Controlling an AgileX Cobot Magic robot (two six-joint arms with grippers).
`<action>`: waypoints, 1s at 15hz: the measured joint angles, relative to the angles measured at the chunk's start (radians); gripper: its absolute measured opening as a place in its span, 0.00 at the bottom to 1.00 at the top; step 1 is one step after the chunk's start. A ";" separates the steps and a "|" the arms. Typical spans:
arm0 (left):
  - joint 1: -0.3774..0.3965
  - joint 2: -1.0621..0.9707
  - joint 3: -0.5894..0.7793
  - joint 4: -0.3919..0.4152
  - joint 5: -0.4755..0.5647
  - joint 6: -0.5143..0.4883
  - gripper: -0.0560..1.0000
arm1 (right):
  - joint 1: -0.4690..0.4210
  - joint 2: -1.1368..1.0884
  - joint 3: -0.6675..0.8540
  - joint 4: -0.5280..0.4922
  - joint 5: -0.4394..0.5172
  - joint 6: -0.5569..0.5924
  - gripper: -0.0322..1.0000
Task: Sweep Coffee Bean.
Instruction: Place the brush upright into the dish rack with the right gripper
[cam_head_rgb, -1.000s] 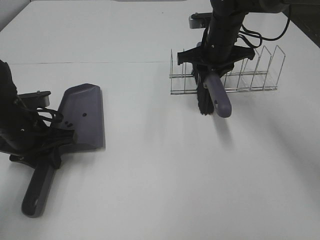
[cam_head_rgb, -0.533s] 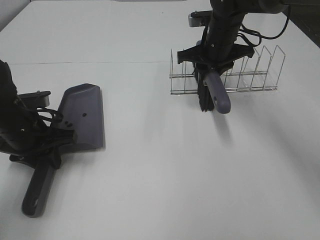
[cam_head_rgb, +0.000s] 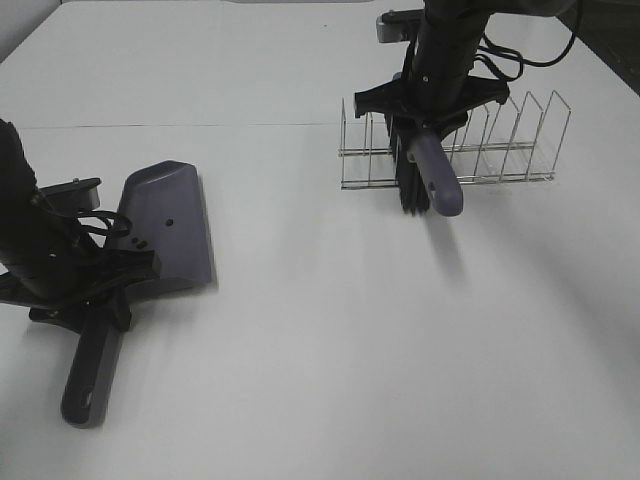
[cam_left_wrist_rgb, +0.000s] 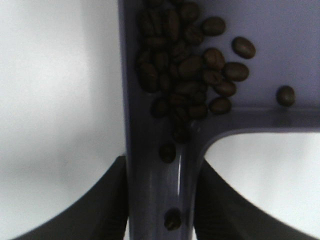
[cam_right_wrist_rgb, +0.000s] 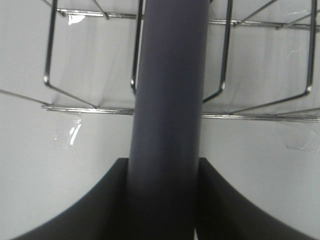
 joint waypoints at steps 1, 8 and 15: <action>0.000 0.000 0.000 -0.003 -0.001 0.000 0.37 | 0.000 0.018 0.000 -0.003 0.000 0.000 0.31; 0.000 0.000 0.000 -0.008 -0.004 0.000 0.37 | 0.000 0.020 -0.009 -0.001 -0.007 -0.003 0.37; 0.000 0.000 0.000 -0.015 -0.008 0.001 0.37 | 0.012 -0.012 -0.058 0.031 0.022 -0.028 0.80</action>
